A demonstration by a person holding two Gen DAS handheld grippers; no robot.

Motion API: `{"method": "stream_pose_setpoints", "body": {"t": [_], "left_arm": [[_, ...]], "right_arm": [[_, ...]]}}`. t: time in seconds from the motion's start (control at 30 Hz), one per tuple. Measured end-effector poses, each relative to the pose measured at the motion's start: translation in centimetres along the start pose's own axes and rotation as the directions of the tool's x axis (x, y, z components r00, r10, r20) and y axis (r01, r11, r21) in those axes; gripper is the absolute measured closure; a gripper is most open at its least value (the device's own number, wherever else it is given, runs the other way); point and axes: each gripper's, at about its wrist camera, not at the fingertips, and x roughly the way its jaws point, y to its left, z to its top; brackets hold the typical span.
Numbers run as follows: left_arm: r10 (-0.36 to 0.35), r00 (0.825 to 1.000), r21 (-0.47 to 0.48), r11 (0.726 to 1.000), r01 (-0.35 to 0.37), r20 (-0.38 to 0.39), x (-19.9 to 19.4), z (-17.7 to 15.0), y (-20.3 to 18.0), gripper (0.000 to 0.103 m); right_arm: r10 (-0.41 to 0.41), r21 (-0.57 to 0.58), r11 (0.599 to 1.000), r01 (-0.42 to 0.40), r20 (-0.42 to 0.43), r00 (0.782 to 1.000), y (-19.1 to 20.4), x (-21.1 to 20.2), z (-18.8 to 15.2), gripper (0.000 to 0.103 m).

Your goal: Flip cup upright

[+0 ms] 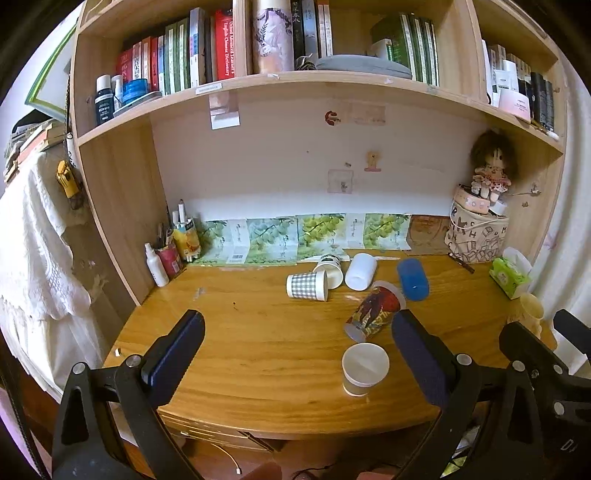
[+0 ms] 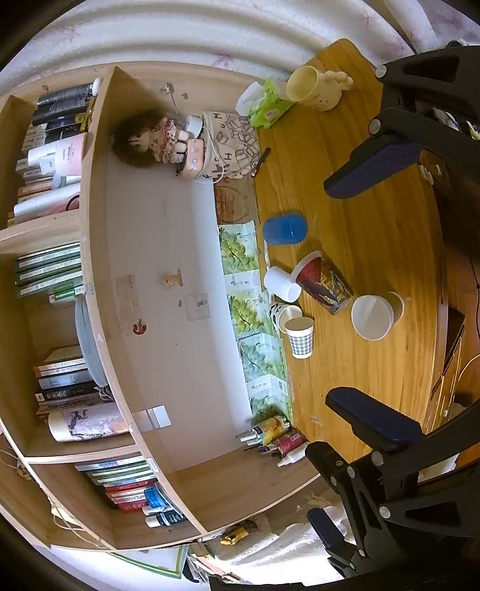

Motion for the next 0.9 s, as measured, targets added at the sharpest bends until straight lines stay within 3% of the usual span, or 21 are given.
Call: {"method": "stream_pose_setpoints", "body": {"t": [0.9], "left_arm": [[0.000,1.000,-0.028,1.000,0.000,0.007,0.1,0.4,-2.0,0.001]], "right_arm": [[-0.007,-0.019,1.000,0.007,0.001,1.000,-1.5,-0.1,0.3,0.001]]}}
